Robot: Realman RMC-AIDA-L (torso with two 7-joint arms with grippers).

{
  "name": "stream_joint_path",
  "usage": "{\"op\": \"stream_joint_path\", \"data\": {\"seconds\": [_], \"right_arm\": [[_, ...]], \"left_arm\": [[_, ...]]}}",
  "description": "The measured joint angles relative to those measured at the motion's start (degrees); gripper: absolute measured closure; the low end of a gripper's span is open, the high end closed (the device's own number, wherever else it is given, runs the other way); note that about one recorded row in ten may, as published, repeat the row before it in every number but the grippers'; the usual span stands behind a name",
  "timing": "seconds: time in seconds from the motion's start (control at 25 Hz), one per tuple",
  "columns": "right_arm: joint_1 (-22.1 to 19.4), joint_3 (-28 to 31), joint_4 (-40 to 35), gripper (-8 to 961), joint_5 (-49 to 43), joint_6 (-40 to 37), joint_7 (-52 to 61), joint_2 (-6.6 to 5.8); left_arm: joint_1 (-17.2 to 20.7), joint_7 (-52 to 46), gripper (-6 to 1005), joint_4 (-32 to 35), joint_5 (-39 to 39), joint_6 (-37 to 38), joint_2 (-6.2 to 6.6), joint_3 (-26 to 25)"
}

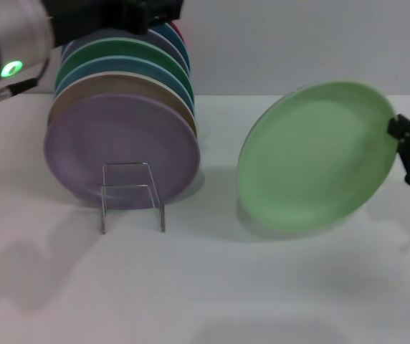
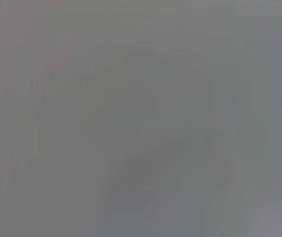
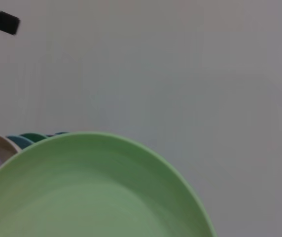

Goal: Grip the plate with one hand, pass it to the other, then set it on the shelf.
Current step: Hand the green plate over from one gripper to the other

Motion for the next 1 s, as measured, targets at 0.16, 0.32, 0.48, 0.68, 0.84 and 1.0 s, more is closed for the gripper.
{"op": "stream_joint_path", "data": {"seconds": [0.16,0.32,0.48,0.68,0.84,1.0], "right_arm": [[2.9,0.1,-5.1,945,0.6,1.1,-2.9,0.06],[5.0,0.3,-8.4,945,1.4,1.5,-4.4,0.03],[6.0,0.7,-10.8,944,3.0,3.4,-7.0,-0.05],[8.1,0.4,-12.3,943,4.7,4.7,-8.4,-0.13],[10.1,0.3,-13.5,943,4.8,4.7,-8.6,-0.21],[11.9,0.4,-14.6,942,4.8,4.3,-8.8,-0.24]], "left_arm": [[0.2,31.9,194,-0.4,-17.0,-16.9,-16.52,-14.5],[0.6,51.2,194,-0.2,-22.7,-27.5,-25.96,-24.3],[1.0,57.1,195,1.7,-26.3,-28.7,-25.78,-24.5],[2.4,57.3,195,3.4,-26.6,-28.9,-25.55,-21.9],[2.7,56.7,196,4.3,-26.7,-28.9,-25.43,-21.2],[2.9,56.0,196,4.5,-26.7,-28.9,-25.16,-19.5]]}}
